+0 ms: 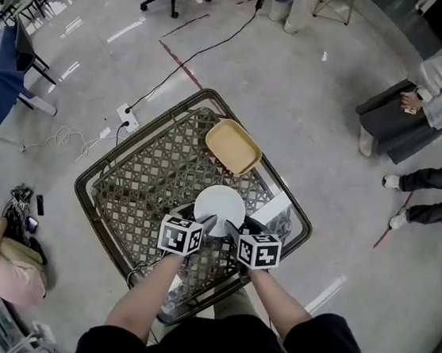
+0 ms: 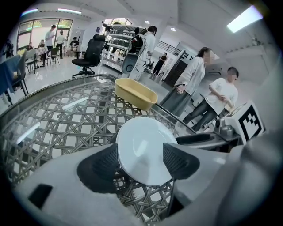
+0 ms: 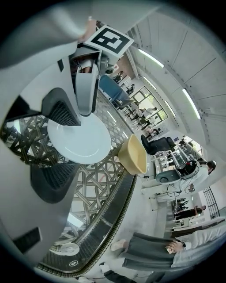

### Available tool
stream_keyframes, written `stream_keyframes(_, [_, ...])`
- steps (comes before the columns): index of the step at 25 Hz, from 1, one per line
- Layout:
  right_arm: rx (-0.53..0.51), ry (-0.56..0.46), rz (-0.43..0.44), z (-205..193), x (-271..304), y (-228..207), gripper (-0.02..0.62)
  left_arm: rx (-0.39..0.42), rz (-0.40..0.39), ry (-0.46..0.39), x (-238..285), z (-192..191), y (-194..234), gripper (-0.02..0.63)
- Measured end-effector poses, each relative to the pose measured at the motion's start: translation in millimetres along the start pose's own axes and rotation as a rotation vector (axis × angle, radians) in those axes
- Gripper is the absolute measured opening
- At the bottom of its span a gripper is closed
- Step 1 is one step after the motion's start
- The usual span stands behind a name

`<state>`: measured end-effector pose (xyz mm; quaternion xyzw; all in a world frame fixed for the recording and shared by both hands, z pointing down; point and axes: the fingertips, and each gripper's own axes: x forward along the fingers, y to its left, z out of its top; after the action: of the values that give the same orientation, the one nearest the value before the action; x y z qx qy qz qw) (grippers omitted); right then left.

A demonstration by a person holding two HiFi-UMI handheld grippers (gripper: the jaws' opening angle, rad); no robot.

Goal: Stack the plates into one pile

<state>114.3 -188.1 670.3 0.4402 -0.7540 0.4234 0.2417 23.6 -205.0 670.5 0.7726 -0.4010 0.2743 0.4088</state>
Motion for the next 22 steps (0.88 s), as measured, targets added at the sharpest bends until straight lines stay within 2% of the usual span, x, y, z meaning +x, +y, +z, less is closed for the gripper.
stream_keyframes(11, [0.003, -0.122, -0.044, -2, -41, 17, 0.239, 0.077, -0.021, -0.095, -38, 8, -17, 0.313])
stream_keyframes(18, [-0.035, -0.223, -0.089, -22, -77, 40, 0.148, 0.144, -0.02, -0.166, -80, -5, -27, 0.311])
stream_keyframes(19, [-0.036, -0.237, -0.098, -26, -83, 43, 0.138, 0.152, -0.023, -0.174, -87, -9, -30, 0.306])
stream_keyframes(22, [-0.035, -0.275, -0.116, -39, -102, 54, 0.112, 0.181, -0.027, -0.205, -110, -22, -40, 0.229])
